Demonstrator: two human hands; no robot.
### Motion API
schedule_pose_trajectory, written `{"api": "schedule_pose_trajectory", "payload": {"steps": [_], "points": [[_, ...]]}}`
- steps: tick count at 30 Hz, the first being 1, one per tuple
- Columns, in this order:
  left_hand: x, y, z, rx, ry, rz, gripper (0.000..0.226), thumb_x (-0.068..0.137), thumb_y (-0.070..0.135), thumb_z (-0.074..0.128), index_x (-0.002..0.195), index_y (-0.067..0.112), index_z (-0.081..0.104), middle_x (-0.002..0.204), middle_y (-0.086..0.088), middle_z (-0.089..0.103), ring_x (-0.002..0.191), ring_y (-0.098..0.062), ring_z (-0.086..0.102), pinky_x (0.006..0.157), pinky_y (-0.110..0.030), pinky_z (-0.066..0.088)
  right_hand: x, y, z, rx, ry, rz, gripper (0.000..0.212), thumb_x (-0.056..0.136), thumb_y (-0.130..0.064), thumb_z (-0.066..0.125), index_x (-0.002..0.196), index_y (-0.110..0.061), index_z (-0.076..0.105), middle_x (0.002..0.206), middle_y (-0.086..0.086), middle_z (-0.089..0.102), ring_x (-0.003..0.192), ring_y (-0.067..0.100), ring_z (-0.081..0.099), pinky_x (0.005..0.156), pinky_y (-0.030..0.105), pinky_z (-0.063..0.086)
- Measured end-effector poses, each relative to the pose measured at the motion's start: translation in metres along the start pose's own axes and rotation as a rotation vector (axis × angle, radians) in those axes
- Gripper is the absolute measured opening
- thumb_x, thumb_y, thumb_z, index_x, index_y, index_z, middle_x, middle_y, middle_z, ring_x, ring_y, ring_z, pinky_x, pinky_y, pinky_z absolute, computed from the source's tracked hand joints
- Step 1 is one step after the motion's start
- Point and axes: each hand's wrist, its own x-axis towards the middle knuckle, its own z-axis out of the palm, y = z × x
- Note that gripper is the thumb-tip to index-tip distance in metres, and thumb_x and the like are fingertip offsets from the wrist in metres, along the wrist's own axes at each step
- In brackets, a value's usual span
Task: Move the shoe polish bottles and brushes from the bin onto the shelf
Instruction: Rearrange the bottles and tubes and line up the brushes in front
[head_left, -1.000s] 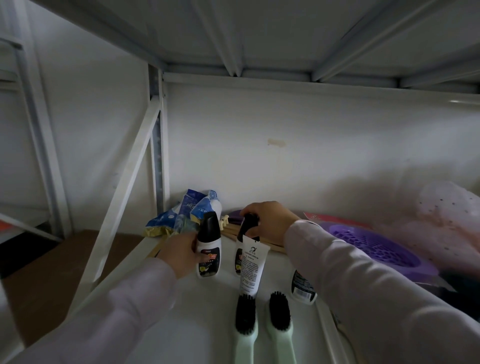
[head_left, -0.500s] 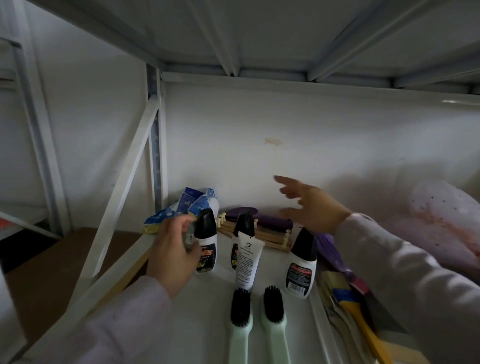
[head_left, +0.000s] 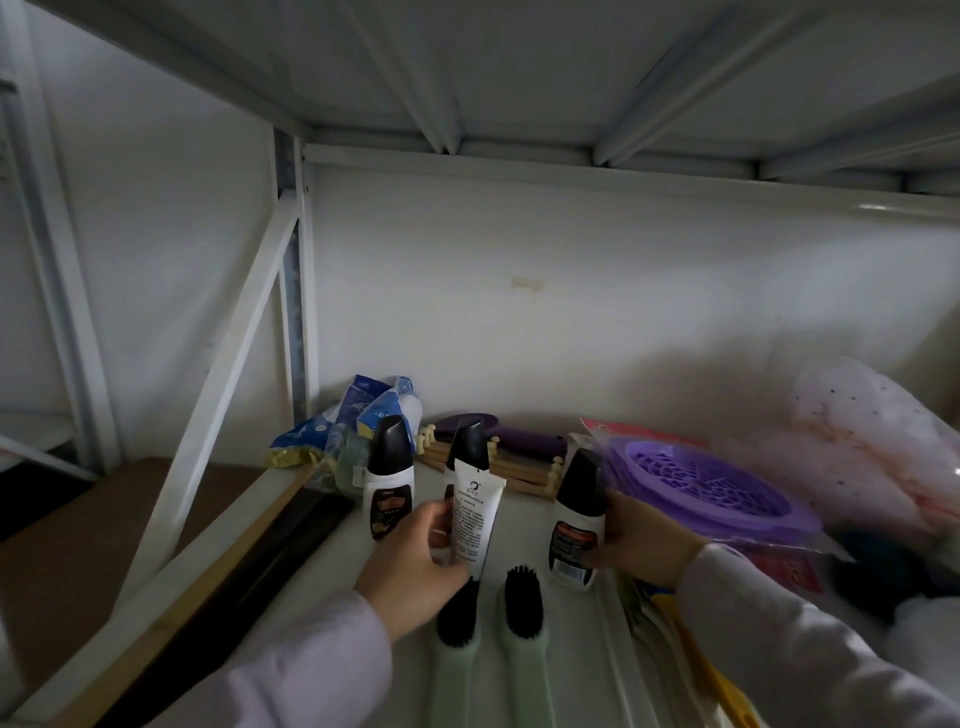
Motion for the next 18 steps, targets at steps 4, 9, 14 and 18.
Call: {"api": "schedule_pose_trajectory", "payload": {"steps": [4, 9, 14, 18], "points": [[0.007, 0.000, 0.000, 0.018, -0.065, -0.079, 0.053, 0.072, 0.027, 0.071, 0.122, 0.027, 0.053, 0.115, 0.008, 0.066, 0.108, -0.011, 0.062, 0.100, -0.031, 0.047, 0.005, -0.019, 0.015, -0.046, 0.111, 0.013, 0.048, 0.072, -0.018, 0.074, 0.115, -0.018, 0.054, 0.101, -0.005, 0.064, 0.094, 0.012, 0.060, 0.084, 0.023, 0.046], [0.012, 0.001, 0.004, 0.017, -0.040, -0.085, 0.044, 0.072, 0.029, 0.076, 0.107, 0.028, 0.050, 0.113, 0.005, 0.069, 0.101, -0.012, 0.065, 0.095, -0.031, 0.049, 0.026, -0.031, 0.042, 0.078, 0.218, 0.052, 0.053, 0.065, -0.020, 0.070, 0.111, -0.014, 0.046, 0.100, 0.008, 0.068, 0.086, 0.025, 0.067, 0.077, 0.038, 0.058], [0.008, 0.000, 0.002, 0.050, 0.051, -0.065, 0.045, 0.079, 0.030, 0.071, 0.118, 0.024, 0.048, 0.114, 0.009, 0.064, 0.101, -0.010, 0.062, 0.083, -0.021, 0.042, 0.035, -0.038, 0.054, 0.177, 0.198, 0.068, 0.019, 0.068, -0.014, 0.067, 0.077, -0.022, 0.052, 0.077, 0.002, 0.065, 0.065, 0.018, 0.062, 0.063, 0.033, 0.056], [0.005, -0.002, -0.002, 0.093, 0.085, -0.062, 0.047, 0.079, 0.033, 0.070, 0.120, 0.025, 0.048, 0.103, 0.014, 0.059, 0.105, -0.013, 0.062, 0.081, -0.021, 0.041, 0.038, -0.032, 0.065, 0.232, 0.251, 0.072, 0.017, 0.066, -0.016, 0.069, 0.074, -0.023, 0.055, 0.078, 0.000, 0.066, 0.071, 0.015, 0.062, 0.067, 0.027, 0.051]]}}
